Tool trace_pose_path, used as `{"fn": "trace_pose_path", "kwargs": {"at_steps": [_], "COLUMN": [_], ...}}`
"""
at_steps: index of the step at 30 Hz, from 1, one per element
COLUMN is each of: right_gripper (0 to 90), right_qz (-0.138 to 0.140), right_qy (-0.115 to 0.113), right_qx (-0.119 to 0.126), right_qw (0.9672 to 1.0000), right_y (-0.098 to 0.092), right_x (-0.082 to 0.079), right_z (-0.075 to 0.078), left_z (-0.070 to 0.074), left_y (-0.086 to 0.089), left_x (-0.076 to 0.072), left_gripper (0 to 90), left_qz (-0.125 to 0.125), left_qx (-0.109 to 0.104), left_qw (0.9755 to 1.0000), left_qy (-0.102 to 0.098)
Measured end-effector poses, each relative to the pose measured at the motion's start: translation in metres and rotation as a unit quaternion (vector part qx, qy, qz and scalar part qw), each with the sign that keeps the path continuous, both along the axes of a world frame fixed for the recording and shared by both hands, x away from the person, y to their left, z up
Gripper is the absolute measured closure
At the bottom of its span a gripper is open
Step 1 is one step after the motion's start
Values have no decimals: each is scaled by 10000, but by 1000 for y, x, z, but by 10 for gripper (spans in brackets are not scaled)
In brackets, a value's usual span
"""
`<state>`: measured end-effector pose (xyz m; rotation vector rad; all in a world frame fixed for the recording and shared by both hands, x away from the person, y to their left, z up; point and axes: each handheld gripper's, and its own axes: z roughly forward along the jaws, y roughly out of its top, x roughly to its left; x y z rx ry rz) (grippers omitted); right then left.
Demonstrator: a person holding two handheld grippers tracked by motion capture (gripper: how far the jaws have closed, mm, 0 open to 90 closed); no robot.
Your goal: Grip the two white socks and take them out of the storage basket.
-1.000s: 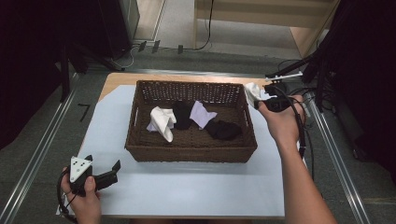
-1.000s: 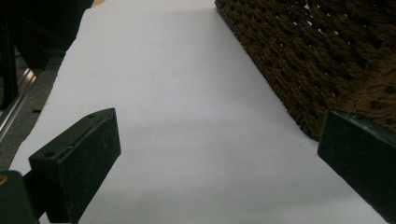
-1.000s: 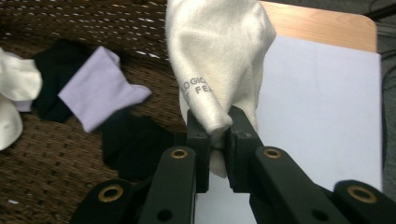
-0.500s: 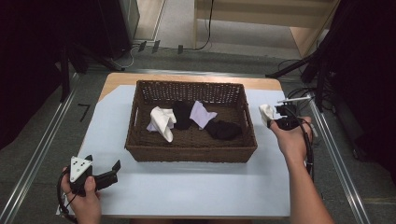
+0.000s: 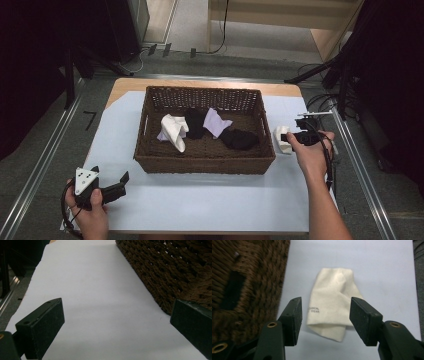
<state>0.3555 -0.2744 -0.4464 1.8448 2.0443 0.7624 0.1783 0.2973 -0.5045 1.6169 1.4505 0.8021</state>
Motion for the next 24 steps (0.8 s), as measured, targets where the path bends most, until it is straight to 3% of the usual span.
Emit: {"fn": "trace_pose_path", "kwargs": {"at_steps": [14,18,24], "right_gripper": [481,486,489], "right_qz": [26,47,168], "right_qy": [-172,-205,-336], "right_qx": [-113,-127,-133], "right_qw": [9998,9997,9992], "right_y": [26,34,65], "right_x": [12,14,19], "right_z": [44,51,65], "left_z": [0,0,0], "left_y": [0,0,0], "left_x": [0,0,0], "left_gripper": [3,3,3], "left_qz": [14,10,12], "left_qx": [-41,-37,-35], "left_qw": [10000,10000,10000], "left_qy": [-26,-8,-13]}}
